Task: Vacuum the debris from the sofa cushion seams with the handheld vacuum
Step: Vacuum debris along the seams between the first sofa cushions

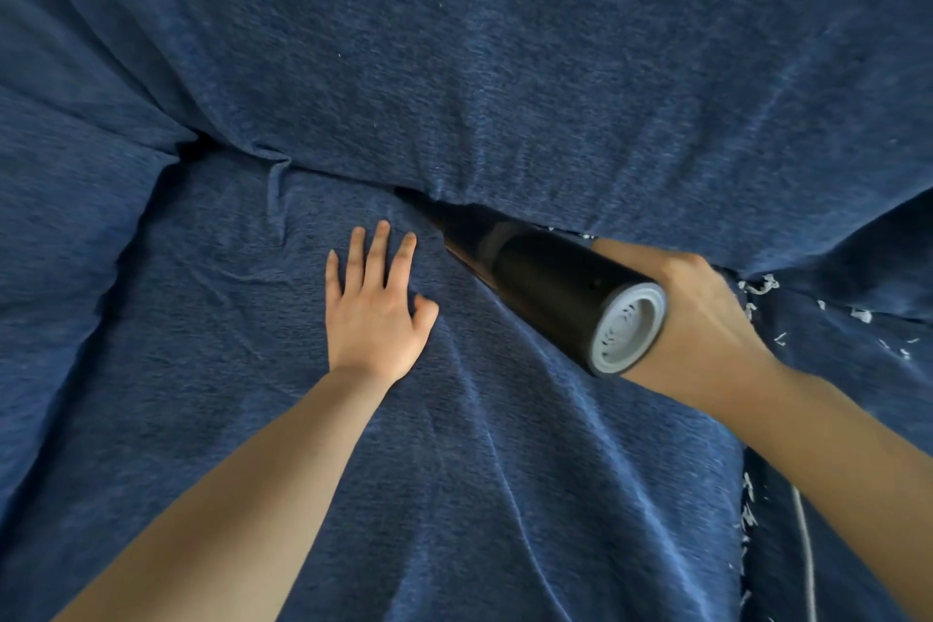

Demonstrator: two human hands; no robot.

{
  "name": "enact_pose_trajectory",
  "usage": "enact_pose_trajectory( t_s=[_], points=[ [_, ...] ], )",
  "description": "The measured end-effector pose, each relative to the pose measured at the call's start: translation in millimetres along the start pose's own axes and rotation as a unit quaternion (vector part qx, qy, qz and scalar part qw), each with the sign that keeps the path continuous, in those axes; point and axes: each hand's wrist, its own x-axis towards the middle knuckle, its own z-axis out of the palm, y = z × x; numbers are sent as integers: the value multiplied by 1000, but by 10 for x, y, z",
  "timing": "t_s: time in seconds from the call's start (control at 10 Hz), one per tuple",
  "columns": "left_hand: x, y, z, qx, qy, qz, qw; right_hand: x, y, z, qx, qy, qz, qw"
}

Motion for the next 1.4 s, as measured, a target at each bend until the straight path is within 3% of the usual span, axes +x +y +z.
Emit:
enact_pose_trajectory(
  t_s=[0.3,1.1,1.3,1.4],
  points=[
    [-5,-3,16,-4,19,0,1000,-95,162,-222,46,-14,-25,999],
    [-7,11,-18,-35,21,-11,999,-158,142,-241,13,-15,-39,999],
    [34,77,-79,-74,3,-37,997,-164,149,-274,-19,-21,-32,999],
    [48,270,-113,-98,9,-88,991,-104,153,-189,-15,-16,-27,999]
  ],
)
